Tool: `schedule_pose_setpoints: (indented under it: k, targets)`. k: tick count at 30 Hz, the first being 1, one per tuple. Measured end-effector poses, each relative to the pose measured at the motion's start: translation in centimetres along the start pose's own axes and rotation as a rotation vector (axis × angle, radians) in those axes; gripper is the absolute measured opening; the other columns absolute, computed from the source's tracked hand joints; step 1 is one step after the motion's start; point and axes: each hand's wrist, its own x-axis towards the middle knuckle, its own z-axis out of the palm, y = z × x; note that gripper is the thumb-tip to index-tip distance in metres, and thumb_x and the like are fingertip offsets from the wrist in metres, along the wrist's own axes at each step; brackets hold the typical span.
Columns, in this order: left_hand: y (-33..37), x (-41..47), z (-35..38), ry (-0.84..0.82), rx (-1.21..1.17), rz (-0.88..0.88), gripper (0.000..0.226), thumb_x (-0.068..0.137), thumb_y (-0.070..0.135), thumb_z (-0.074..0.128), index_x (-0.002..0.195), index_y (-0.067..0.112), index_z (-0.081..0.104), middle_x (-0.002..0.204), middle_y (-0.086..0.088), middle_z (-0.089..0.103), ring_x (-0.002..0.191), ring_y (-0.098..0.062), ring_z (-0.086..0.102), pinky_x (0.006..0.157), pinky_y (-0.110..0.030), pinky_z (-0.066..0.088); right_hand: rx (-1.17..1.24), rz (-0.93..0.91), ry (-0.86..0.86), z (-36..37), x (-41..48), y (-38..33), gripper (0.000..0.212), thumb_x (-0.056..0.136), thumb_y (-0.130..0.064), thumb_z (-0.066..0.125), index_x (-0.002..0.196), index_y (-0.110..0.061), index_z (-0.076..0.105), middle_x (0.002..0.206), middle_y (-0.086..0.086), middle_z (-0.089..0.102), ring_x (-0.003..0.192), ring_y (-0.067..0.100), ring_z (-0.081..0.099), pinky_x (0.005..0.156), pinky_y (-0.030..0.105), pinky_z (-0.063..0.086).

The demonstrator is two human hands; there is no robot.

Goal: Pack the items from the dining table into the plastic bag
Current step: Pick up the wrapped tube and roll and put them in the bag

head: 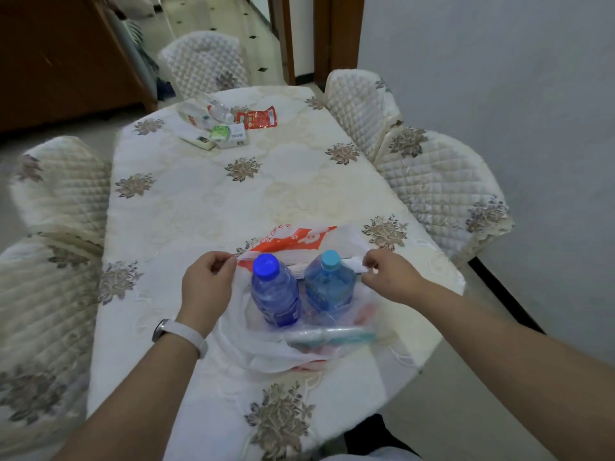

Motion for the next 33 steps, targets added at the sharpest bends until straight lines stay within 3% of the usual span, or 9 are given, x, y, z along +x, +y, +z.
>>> schedule_pose_setpoints:
  k: [5, 10, 13, 17, 24, 27, 30, 33]
  targets:
    - [0.7, 0.6, 0.7, 0.01, -0.014, -0.025, 0.006, 0.091, 0.014, 0.065, 0.086, 0.014, 0.067, 0.079, -0.001, 0.065, 0.076, -0.018, 0.057, 0.068, -0.026, 0.04, 0.032, -0.001, -0.034, 0.2, 1.0, 0.8, 0.01, 0.082, -0.024, 0.063, 0.089, -0.017, 0.066, 0.096, 0.001, 0.062, 0.09, 0.021, 0.057, 0.072, 0.03, 0.041]
    - [1.0, 1.0, 1.1, 0.034, 0.01, -0.054, 0.006, 0.091, 0.014, 0.065, 0.086, 0.015, 0.068, 0.077, 0.006, 0.065, 0.069, -0.005, 0.056, 0.067, -0.022, 0.043, 0.332, 0.054, 0.008, 0.1, 5.3, 0.3, 0.024, 0.092, -0.032, 0.052, 0.085, -0.015, 0.067, 0.09, -0.001, 0.068, 0.09, 0.02, 0.062, 0.081, 0.035, 0.046]
    - [1.1, 1.4, 1.1, 0.066, 0.042, -0.073, 0.006, 0.091, 0.015, 0.066, 0.086, 0.016, 0.069, 0.078, 0.006, 0.067, 0.07, -0.005, 0.057, 0.067, -0.021, 0.043, 0.027, 0.047, -0.152, 0.9, 8.2, 0.9, 0.025, 0.092, -0.038, 0.053, 0.099, -0.018, 0.066, 0.104, 0.001, 0.067, 0.097, 0.022, 0.06, 0.078, 0.03, 0.042]
    - [0.9, 1.8, 1.2, 0.076, 0.03, -0.105, 0.008, 0.091, 0.012, 0.066, 0.085, 0.017, 0.069, 0.078, 0.001, 0.067, 0.07, -0.011, 0.058, 0.072, -0.026, 0.043, -0.301, -0.061, -0.344, 2.0, 10.6, 1.4, 0.041, 0.091, -0.034, 0.058, 0.127, -0.015, 0.055, 0.127, 0.009, 0.059, 0.113, 0.028, 0.055, 0.086, 0.031, 0.043]
    - [1.1, 2.7, 1.4, -0.032, 0.179, -0.109, 0.005, 0.087, 0.015, 0.072, 0.09, 0.018, 0.074, 0.082, -0.001, 0.071, 0.077, -0.017, 0.062, 0.075, -0.028, 0.046, -0.491, -0.171, -0.605, 2.0, 11.8, 1.7, 0.032, 0.09, -0.025, 0.056, 0.118, -0.01, 0.057, 0.121, 0.012, 0.062, 0.106, 0.029, 0.059, 0.074, 0.029, 0.041]
    - [1.6, 3.1, 1.5, -0.004, 0.189, -0.103, 0.007, 0.087, 0.015, 0.072, 0.081, 0.02, 0.072, 0.079, 0.006, 0.071, 0.078, -0.015, 0.063, 0.076, -0.028, 0.046, -0.364, -0.202, -0.51, 1.5, 12.1, 1.3, 0.034, 0.087, -0.03, 0.061, 0.117, -0.015, 0.058, 0.118, 0.005, 0.062, 0.101, 0.025, 0.058, 0.071, 0.027, 0.037]
    - [2.5, 3.7, 1.6, 0.052, 0.072, -0.143, 0.017, 0.087, 0.015, 0.072, 0.074, 0.026, 0.07, 0.075, 0.012, 0.07, 0.074, -0.01, 0.061, 0.074, -0.025, 0.047, -0.015, -0.165, -0.43, 0.3, 12.3, -0.7, 0.036, 0.077, -0.048, 0.073, 0.099, -0.021, 0.062, 0.096, -0.003, 0.067, 0.081, 0.013, 0.058, 0.064, 0.026, 0.04]
    - [3.4, 4.1, 1.7, 0.072, -0.048, -0.15, 0.017, 0.087, 0.015, 0.072, 0.075, 0.027, 0.071, 0.072, 0.014, 0.071, 0.072, -0.007, 0.062, 0.072, -0.022, 0.049, 0.326, -0.112, -0.516, -0.6, 12.1, -3.2, 0.038, 0.076, -0.05, 0.074, 0.091, -0.017, 0.064, 0.08, 0.001, 0.071, 0.07, 0.012, 0.061, 0.061, 0.025, 0.046]
